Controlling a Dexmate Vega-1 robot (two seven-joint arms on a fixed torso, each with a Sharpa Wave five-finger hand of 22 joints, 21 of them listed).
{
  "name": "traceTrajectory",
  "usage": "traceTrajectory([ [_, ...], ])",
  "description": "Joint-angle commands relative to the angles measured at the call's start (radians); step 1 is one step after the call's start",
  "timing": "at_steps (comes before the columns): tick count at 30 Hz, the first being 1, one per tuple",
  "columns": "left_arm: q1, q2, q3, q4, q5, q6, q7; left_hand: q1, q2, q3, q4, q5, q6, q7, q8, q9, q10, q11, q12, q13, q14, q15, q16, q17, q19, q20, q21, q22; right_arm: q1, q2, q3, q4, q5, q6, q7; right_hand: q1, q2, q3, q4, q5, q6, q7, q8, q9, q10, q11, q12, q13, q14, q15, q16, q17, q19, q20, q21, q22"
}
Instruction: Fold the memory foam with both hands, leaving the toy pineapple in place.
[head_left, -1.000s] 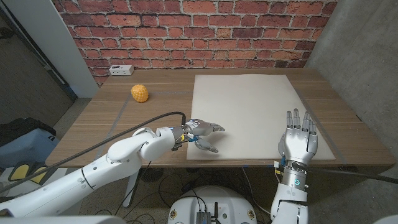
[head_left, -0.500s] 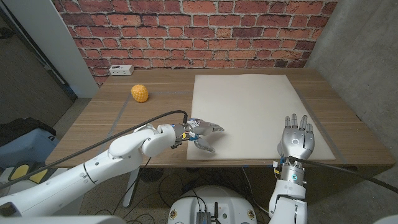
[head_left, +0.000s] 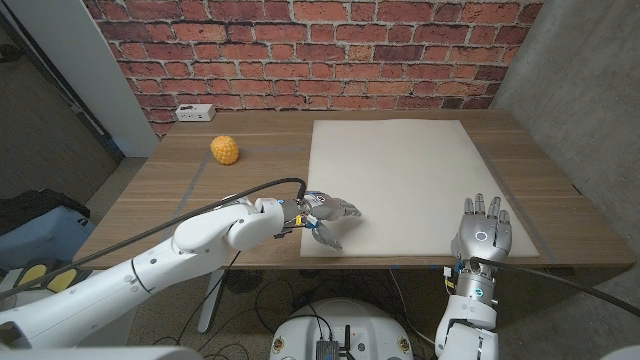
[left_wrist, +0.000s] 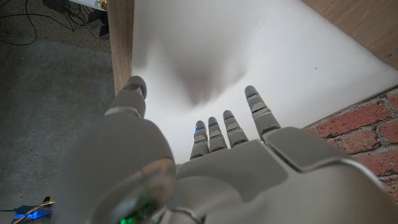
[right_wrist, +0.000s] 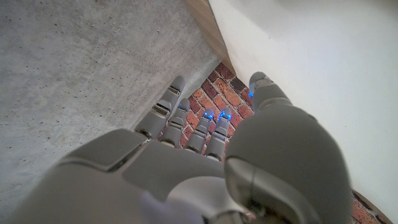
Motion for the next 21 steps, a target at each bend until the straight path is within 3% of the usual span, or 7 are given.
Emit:
traceTrajectory([
  [1,-0.021,0.001,0.023,-0.041,0.052,-0.003,-0.120,0.022,0.001,-0.006,0.002,0.011,-0.013,0.001,-0.003,0.006,-0.014,0.000,-0.001,0.003,-0.017,0.003,0.001,0.004,-0.013,0.009,-0.002,0.001,-0.004,-0.002,0.012,-0.011,0.003,0.021,0.010,-0.003,0.003,0.002,0.005,-0.003,0.001,0.006,0.001,0.001,0.004,0.001,0.001,0.003,0.011,-0.129,0.004,0.001,0.004,0.001,0.000,0.003],
  [8,-0.012,-0.008,0.041,-0.040,0.125,-0.011,-0.119,0.040,-0.009,-0.016,0.006,0.017,-0.031,-0.004,-0.005,0.006,-0.033,0.001,-0.001,0.003,-0.038,0.007,0.003,0.004,-0.028,0.013,0.000,0.001,-0.006,-0.003,0.012,-0.018,0.011,0.027,0.007,-0.001,0.006,0.004,0.003,-0.004,0.000,0.007,0.000,0.001,0.006,0.001,0.000,0.003,0.012,-0.130,0.002,0.000,0.005,0.000,0.000,0.003],
  [12,0.000,-0.021,0.053,-0.017,0.178,-0.025,-0.075,0.052,-0.010,-0.022,0.009,0.020,-0.021,-0.018,0.001,0.006,-0.019,-0.028,0.009,0.003,-0.030,-0.012,0.010,0.004,-0.029,0.004,0.005,0.002,-0.010,-0.003,0.009,-0.021,0.027,0.021,-0.011,-0.001,0.007,0.005,0.003,-0.004,-0.001,0.008,-0.001,0.001,0.005,-0.001,-0.001,0.003,0.013,-0.129,0.002,0.000,0.006,0.000,0.000,0.003],
  [18,0.008,-0.043,0.061,0.024,0.222,-0.030,-0.030,0.095,0.023,-0.014,0.011,0.017,0.008,-0.023,0.011,0.006,0.018,-0.057,0.023,0.003,-0.002,-0.039,0.020,0.004,0.003,-0.015,0.021,0.003,-0.016,-0.010,0.005,-0.028,0.044,0.017,-0.031,-0.001,0.008,0.005,0.002,-0.005,-0.001,0.008,-0.001,0.001,0.005,-0.001,-0.001,0.003,0.013,-0.130,0.001,0.000,0.007,0.000,-0.001,0.003],
  [20,0.008,-0.048,0.064,0.036,0.226,-0.036,-0.019,0.109,0.031,-0.012,0.011,0.014,0.012,-0.024,0.012,0.006,0.029,-0.075,0.026,0.003,0.011,-0.048,0.022,0.004,0.012,-0.020,0.024,0.003,-0.018,-0.012,0.003,-0.029,0.046,0.015,-0.035,-0.001,0.008,0.006,0.002,-0.005,-0.001,0.008,-0.001,0.001,0.005,0.000,-0.002,0.003,0.014,-0.130,0.001,0.000,0.007,-0.001,-0.001,0.003],
  [21,0.009,-0.049,0.066,0.043,0.234,-0.041,-0.004,0.120,0.037,-0.012,0.011,0.010,0.018,-0.039,0.012,0.006,0.037,-0.094,0.027,0.003,0.021,-0.062,0.023,0.003,0.020,-0.031,0.026,0.003,-0.019,-0.012,0.002,-0.029,0.046,0.014,-0.036,-0.001,0.008,0.006,0.001,-0.006,-0.001,0.008,-0.001,0.001,0.005,0.001,-0.002,0.003,0.014,-0.130,0.001,-0.001,0.007,0.000,-0.001,0.003],
])
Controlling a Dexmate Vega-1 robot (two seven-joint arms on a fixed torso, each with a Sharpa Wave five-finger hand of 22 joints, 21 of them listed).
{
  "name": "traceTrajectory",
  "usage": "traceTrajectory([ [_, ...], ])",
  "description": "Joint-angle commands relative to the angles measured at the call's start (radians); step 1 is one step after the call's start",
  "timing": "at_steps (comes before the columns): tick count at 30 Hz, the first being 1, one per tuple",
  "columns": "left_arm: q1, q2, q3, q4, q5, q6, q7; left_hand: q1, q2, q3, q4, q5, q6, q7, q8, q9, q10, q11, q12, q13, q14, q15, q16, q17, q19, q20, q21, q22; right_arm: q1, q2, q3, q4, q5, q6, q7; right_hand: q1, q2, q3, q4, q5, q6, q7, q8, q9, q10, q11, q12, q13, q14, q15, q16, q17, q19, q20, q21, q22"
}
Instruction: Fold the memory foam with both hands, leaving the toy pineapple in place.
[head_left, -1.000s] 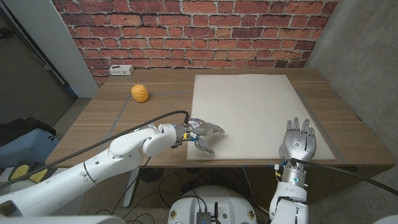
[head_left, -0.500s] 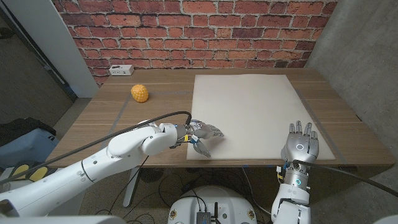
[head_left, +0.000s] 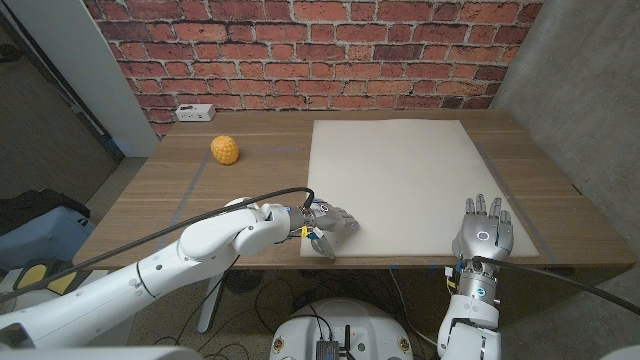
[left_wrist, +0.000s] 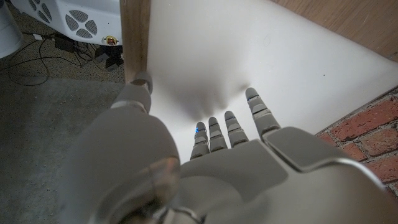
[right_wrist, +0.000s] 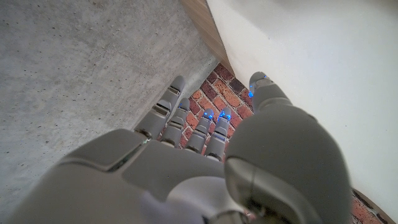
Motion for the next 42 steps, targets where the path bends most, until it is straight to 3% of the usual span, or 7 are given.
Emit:
traceTrajectory([
  [1,0.015,-0.033,0.028,0.069,0.094,-0.025,0.077,0.036,0.017,0.008,0.000,-0.008,0.018,-0.025,0.005,0.001,0.027,-0.048,0.009,0.003,0.028,-0.025,0.010,0.003,0.027,-0.015,0.011,0.004,-0.011,-0.013,-0.007,-0.013,0.028,-0.003,-0.033,-0.001,0.009,0.006,0.001,-0.002,0.003,0.004,-0.002,0.001,0.006,0.000,-0.002,0.003,0.009,-0.136,0.001,0.002,0.007,-0.001,-0.001,0.003],
  [6,0.006,-0.049,0.044,0.112,0.096,-0.045,0.092,0.075,0.029,-0.003,0.001,-0.033,0.071,-0.111,0.015,0.002,0.109,-0.103,0.027,0.002,0.080,-0.106,0.014,0.001,0.060,-0.069,0.018,0.004,-0.011,-0.015,-0.009,-0.016,0.036,-0.006,-0.039,-0.002,0.009,0.006,0.001,-0.003,0.003,0.005,-0.002,0.001,0.006,0.003,-0.002,0.003,0.010,-0.137,0.000,0.002,0.008,-0.002,-0.001,0.003],
  [9,0.008,-0.053,0.047,0.133,0.095,-0.056,0.130,0.113,0.047,-0.005,-0.002,-0.045,0.143,-0.107,0.029,0.003,0.184,-0.110,0.041,0.001,0.142,-0.138,0.022,0.000,0.091,-0.095,0.024,0.005,-0.010,-0.015,-0.008,-0.015,0.032,-0.007,-0.033,-0.002,0.009,0.006,0.000,-0.003,0.002,0.006,-0.002,0.001,0.007,0.004,-0.002,0.003,0.010,-0.136,0.000,0.002,0.008,-0.002,-0.001,0.003],
  [16,0.006,-0.069,0.039,0.183,0.019,-0.074,0.193,0.338,0.192,0.051,-0.019,-0.047,0.389,-0.087,0.056,0.007,0.418,-0.085,0.071,0.004,0.340,-0.177,0.030,0.000,0.249,-0.207,0.076,0.012,-0.014,-0.018,-0.002,-0.025,0.035,-0.008,-0.026,-0.001,0.010,0.007,-0.001,-0.004,0.002,0.007,-0.003,0.001,0.008,0.003,-0.003,0.003,0.012,-0.137,-0.001,0.001,0.008,-0.002,-0.002,0.003],
  [23,0.009,-0.084,0.036,0.229,-0.004,-0.066,0.292,0.391,0.235,0.102,0.001,-0.054,0.571,-0.070,0.079,0.012,0.574,-0.071,0.092,0.007,0.529,-0.190,0.036,-0.001,0.373,-0.249,0.138,0.019,-0.021,-0.015,0.006,-0.034,0.037,-0.011,-0.023,-0.001,0.010,0.008,-0.003,-0.005,0.002,0.007,-0.003,0.000,0.009,0.003,-0.003,0.003,0.011,-0.136,-0.002,0.001,0.009,-0.002,-0.002,0.003],
  [33,0.056,-0.122,0.005,0.270,-0.020,0.043,0.487,0.306,0.229,0.151,0.040,-0.063,0.780,0.011,0.075,0.020,0.814,-0.087,0.100,0.010,0.828,-0.154,0.029,-0.005,0.595,-0.223,0.268,0.015,-0.053,-0.012,0.023,-0.074,0.056,-0.002,-0.002,-0.011,-0.006,0.000,-0.006,-0.012,-0.004,0.013,-0.006,0.000,0.005,0.011,-0.006,0.004,0.006,-0.129,-0.007,-0.001,0.006,0.003,-0.005,0.003],
  [42,0.105,-0.199,0.014,0.289,0.055,0.257,0.637,0.300,0.196,0.237,-0.016,-0.030,0.910,0.114,0.057,0.021,0.987,-0.012,0.097,0.008,1.044,-0.172,0.024,-0.004,0.782,-0.260,0.377,0.011,-0.094,-0.034,0.036,-0.146,0.157,0.016,0.001,-0.060,0.000,-0.011,0.016,-0.027,-0.007,0.037,-0.007,0.001,-0.005,0.052,-0.009,0.005,-0.013,-0.101,-0.014,0.004,-0.017,0.025,-0.015,0.004],
])
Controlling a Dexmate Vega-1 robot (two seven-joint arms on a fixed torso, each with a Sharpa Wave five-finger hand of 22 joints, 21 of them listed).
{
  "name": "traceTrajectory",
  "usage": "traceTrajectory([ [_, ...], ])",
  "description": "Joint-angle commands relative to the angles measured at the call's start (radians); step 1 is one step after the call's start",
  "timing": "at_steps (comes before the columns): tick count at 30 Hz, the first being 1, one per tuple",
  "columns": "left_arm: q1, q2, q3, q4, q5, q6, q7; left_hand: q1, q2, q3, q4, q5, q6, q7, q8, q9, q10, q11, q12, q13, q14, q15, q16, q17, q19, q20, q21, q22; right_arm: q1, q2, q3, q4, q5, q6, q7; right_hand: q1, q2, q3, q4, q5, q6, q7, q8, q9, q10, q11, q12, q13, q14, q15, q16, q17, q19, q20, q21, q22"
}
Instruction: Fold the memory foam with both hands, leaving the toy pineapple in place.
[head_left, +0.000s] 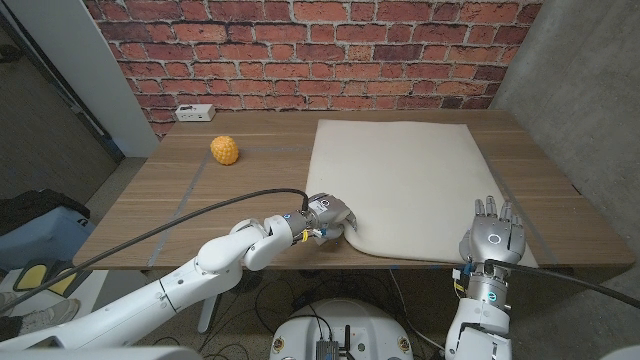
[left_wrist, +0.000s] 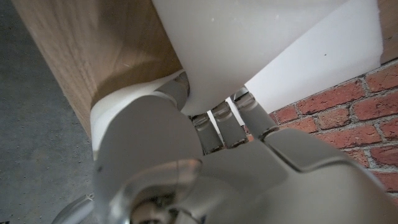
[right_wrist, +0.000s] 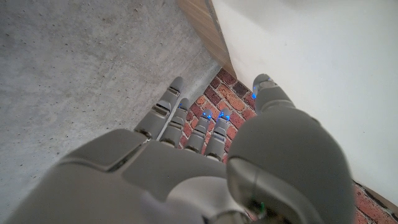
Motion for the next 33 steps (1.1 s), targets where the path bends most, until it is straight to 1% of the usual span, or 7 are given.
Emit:
traceTrajectory([
  [1,0.053,-0.087,-0.001,0.034,0.055,0.238,0.197,0.002,-0.018,0.033,-0.015,0.022,0.117,0.090,-0.005,-0.001,0.104,0.060,-0.002,0.002,0.073,-0.013,-0.006,0.004,0.058,-0.017,0.037,0.004,-0.046,-0.023,0.016,-0.077,0.091,0.021,0.017,-0.015,0.008,0.000,0.006,-0.010,0.000,0.015,-0.003,0.001,-0.001,0.015,-0.002,0.005,-0.013,-0.091,-0.004,0.006,-0.008,0.015,-0.009,0.002],
  [6,0.056,-0.104,0.005,0.045,0.033,0.276,0.259,0.003,-0.042,0.053,-0.022,0.039,0.153,0.100,-0.009,-0.001,0.146,0.071,-0.003,0.001,0.106,-0.014,-0.011,0.003,0.088,-0.023,0.058,0.002,-0.049,-0.023,0.016,-0.077,0.041,0.023,0.075,-0.009,0.013,0.010,-0.003,-0.019,-0.013,0.022,-0.007,0.001,-0.011,0.028,-0.004,0.006,-0.028,-0.082,-0.010,0.005,-0.024,0.026,-0.016,0.001],
  [9,0.049,-0.085,0.000,0.044,-0.024,0.233,0.288,0.000,-0.049,0.058,-0.021,0.045,0.162,0.095,-0.011,-0.001,0.147,0.068,-0.008,0.001,0.116,-0.013,-0.012,0.003,0.083,-0.024,0.059,0.002,-0.047,-0.022,0.016,-0.074,0.034,0.032,0.079,0.008,0.009,0.020,-0.021,-0.028,-0.024,0.019,-0.010,0.001,-0.027,0.024,-0.008,0.006,-0.033,-0.080,-0.014,0.002,-0.027,0.027,-0.017,0.000],
  [14,0.013,-0.041,-0.019,0.070,-0.182,0.071,0.309,-0.002,-0.056,0.064,-0.020,0.049,0.164,0.091,-0.016,-0.001,0.145,0.059,-0.015,0.002,0.123,-0.016,-0.015,0.002,0.073,-0.025,0.058,0.002,-0.030,-0.014,0.010,-0.054,-0.002,0.043,0.086,-0.010,-0.021,0.009,-0.027,-0.040,-0.057,0.015,-0.018,0.001,-0.042,0.022,-0.010,0.007,-0.038,-0.077,-0.016,0.001,-0.028,0.026,-0.018,0.000],
  [22,-0.027,0.002,-0.042,0.133,-0.317,-0.165,0.381,-0.030,-0.051,0.071,0.000,0.042,0.150,0.051,-0.038,0.006,0.111,0.022,-0.045,0.010,0.098,-0.029,-0.033,0.003,0.022,-0.027,0.053,0.005,-0.015,-0.015,0.012,-0.040,-0.011,0.064,0.105,-0.036,-0.039,-0.003,-0.022,-0.048,-0.086,0.008,-0.021,0.002,-0.063,0.013,-0.013,0.007,-0.044,-0.079,-0.016,0.002,-0.028,0.024,-0.017,0.000],
  [27,-0.011,0.007,-0.076,0.116,-0.382,-0.184,0.380,-0.054,-0.014,0.069,0.022,0.004,0.159,0.007,-0.032,0.024,0.109,-0.013,-0.044,0.035,0.085,-0.046,-0.027,0.010,-0.015,-0.033,0.054,0.010,-0.005,-0.014,0.013,-0.027,-0.020,0.070,0.123,-0.055,-0.052,-0.011,-0.019,-0.052,-0.119,0.003,-0.024,0.002,-0.090,0.004,-0.017,0.008,-0.052,-0.077,-0.018,0.003,-0.035,0.025,-0.020,0.001],
  [33,-0.017,0.048,-0.101,0.055,-0.406,-0.155,0.272,-0.072,0.013,0.062,0.040,0.007,0.153,-0.023,-0.014,0.061,0.095,-0.032,-0.038,0.073,0.081,-0.061,-0.021,0.016,-0.061,-0.041,0.056,0.015,0.012,-0.011,0.011,-0.004,-0.014,0.063,0.111,-0.063,-0.061,-0.013,-0.023,-0.050,-0.172,0.000,-0.028,0.003,-0.133,-0.002,-0.022,0.008,-0.071,-0.078,-0.023,0.003,-0.041,0.025,-0.021,0.001],
])
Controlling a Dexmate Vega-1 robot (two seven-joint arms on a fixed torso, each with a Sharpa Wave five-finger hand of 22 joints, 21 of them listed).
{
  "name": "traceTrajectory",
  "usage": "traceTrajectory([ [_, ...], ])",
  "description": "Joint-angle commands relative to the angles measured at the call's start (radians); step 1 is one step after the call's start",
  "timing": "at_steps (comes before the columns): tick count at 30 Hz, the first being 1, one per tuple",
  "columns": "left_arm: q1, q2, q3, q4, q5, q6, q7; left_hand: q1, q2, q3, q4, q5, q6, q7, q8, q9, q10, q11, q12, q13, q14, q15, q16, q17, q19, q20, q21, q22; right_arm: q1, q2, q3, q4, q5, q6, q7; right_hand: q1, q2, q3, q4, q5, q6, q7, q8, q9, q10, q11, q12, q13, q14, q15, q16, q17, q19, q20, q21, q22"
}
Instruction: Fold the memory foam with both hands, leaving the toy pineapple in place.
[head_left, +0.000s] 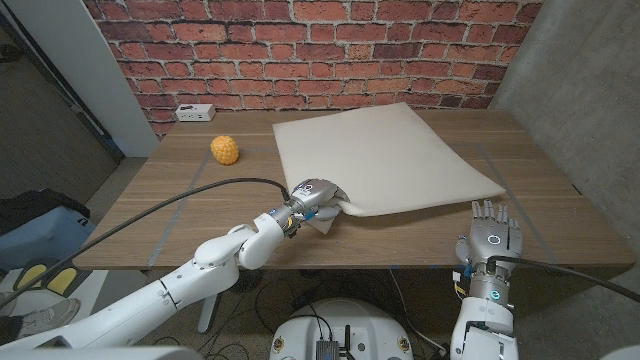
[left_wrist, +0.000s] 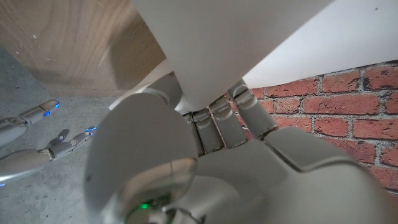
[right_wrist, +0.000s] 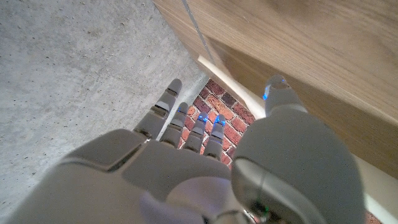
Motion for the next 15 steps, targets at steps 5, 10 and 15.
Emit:
traceTrajectory([
  [5,-0.043,0.106,-0.052,-0.119,-0.117,-0.021,-0.247,-0.019,0.043,0.011,0.032,0.014,0.003,-0.028,0.033,0.050,0.017,-0.016,0.016,0.048,0.006,-0.023,0.014,0.009,-0.049,-0.012,0.005,0.007,0.050,0.002,-0.014,0.072,0.005,-0.019,-0.060,0.001,0.003,0.009,-0.016,0.010,-0.132,0.007,-0.004,0.004,-0.110,0.004,-0.009,0.004,-0.036,-0.077,-0.006,0.001,-0.013,-0.006,-0.004,0.003],
  [10,-0.071,0.132,-0.042,-0.168,-0.111,-0.004,-0.378,-0.020,0.047,0.008,0.034,0.019,0.001,-0.040,0.043,0.066,0.015,-0.018,0.020,0.066,0.006,-0.026,0.017,0.011,-0.085,-0.016,0.001,0.010,0.073,-0.009,-0.029,0.101,0.036,-0.040,-0.135,0.000,0.006,0.013,-0.017,0.012,-0.165,0.014,-0.001,0.004,-0.143,0.008,-0.008,0.004,-0.062,-0.068,-0.012,0.002,-0.015,-0.010,-0.003,0.003],
  [15,-0.078,0.137,-0.051,-0.171,-0.162,-0.029,-0.425,-0.021,0.047,0.006,0.036,0.021,-0.001,-0.042,0.048,0.074,0.015,-0.021,0.022,0.074,0.004,-0.027,0.017,0.012,-0.097,-0.016,0.002,0.011,0.091,-0.025,-0.038,0.109,0.020,-0.037,-0.094,0.001,0.008,0.015,-0.018,0.014,-0.149,0.013,0.011,0.005,-0.133,0.007,0.002,0.004,-0.063,-0.076,-0.010,0.003,-0.014,-0.012,-0.003,0.003],
])
